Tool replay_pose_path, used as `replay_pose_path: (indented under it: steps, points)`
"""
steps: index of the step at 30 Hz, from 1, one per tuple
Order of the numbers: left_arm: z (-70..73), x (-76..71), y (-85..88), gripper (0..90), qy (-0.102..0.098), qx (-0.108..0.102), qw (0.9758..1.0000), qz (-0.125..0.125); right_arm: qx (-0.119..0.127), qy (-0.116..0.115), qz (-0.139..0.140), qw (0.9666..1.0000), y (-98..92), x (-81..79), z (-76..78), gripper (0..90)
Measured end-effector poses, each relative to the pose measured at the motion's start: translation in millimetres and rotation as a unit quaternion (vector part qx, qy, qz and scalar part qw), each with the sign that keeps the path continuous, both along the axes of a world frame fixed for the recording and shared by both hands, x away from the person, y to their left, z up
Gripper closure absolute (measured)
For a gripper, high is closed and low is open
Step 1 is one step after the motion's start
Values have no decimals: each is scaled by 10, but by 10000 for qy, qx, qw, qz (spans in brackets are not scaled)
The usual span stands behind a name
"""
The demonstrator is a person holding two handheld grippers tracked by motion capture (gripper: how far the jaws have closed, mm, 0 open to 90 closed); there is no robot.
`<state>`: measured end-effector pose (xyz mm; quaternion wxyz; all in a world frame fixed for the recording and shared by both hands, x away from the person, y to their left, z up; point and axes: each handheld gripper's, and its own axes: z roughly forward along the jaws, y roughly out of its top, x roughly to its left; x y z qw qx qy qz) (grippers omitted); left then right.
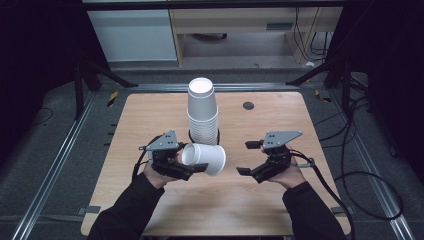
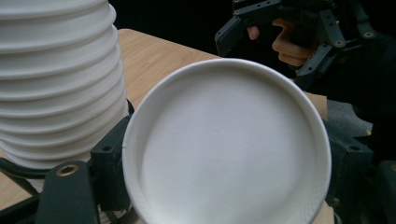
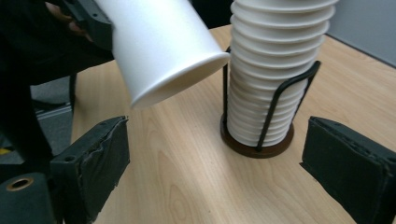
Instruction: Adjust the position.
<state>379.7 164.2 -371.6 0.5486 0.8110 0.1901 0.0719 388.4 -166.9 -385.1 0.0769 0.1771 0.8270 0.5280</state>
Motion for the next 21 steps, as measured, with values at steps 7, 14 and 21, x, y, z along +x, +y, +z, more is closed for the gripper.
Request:
replay_pose_path:
  steps: [7,14,21]
  points:
    - [-30,-1,19,212,-26,-270,9996,34,227,45,-126,9997,-98,-22,-54,73]
    - [-49,-6,12,211,-34,-482,9988,17,384,31,-102,9992,-90,-37,-75,63]
    - [-45,-18,-23,211,-117,-681,9976,-6,505,29,-91,9987,-70,-40,-70,60]
